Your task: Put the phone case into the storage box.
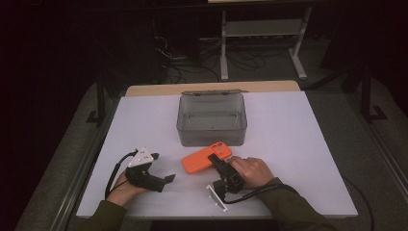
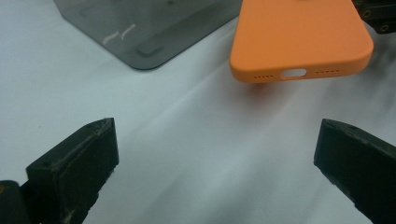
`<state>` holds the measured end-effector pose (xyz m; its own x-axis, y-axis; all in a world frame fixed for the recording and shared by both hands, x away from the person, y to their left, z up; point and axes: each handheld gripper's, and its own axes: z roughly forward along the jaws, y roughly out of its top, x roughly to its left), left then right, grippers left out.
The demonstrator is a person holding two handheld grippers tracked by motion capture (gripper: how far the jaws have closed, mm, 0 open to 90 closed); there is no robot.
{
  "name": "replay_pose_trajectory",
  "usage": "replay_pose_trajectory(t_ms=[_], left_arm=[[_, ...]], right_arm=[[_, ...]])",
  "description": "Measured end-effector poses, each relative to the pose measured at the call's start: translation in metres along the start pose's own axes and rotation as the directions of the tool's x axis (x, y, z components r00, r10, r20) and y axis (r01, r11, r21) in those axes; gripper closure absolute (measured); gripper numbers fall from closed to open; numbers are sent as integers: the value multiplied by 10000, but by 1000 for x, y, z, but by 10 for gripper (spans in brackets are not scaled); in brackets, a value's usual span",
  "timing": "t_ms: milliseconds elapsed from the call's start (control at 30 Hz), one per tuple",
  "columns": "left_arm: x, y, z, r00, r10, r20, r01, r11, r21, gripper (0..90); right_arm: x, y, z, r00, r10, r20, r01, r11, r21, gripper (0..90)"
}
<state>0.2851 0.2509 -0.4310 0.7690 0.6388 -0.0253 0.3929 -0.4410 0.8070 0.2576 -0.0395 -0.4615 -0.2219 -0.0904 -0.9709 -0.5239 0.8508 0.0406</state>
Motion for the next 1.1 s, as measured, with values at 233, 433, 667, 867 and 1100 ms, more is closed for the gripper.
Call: replay_pose_trajectory(t_ms=[233, 433, 667, 867, 1100], left_arm=[[-1, -1, 1, 9999, 94, 62, -94, 9999, 110, 0], [0, 0, 1, 10000, 48, 33, -48, 10000, 7, 0], [-1, 0, 0, 10000, 65, 49, -65, 10000, 14, 0], [-2, 1, 1, 10000, 76, 39, -76, 10000, 39, 0], [-3, 3, 2, 9999, 150, 7, -150, 9999, 36, 0]], right_arm=[[-1, 0, 0, 9999, 153, -55, -153, 9999, -20, 794], [-2, -1, 0, 9985, 540, -106, -541, 9985, -24, 794], [-4, -2, 0, 9965, 810, -189, -810, 9967, -14, 794], [-6, -2, 0, 9943, 1043, -240, -1042, 9946, 31, 794], [-9, -3, -2, 9900, 1385, -274, -1385, 9904, 22, 794]])
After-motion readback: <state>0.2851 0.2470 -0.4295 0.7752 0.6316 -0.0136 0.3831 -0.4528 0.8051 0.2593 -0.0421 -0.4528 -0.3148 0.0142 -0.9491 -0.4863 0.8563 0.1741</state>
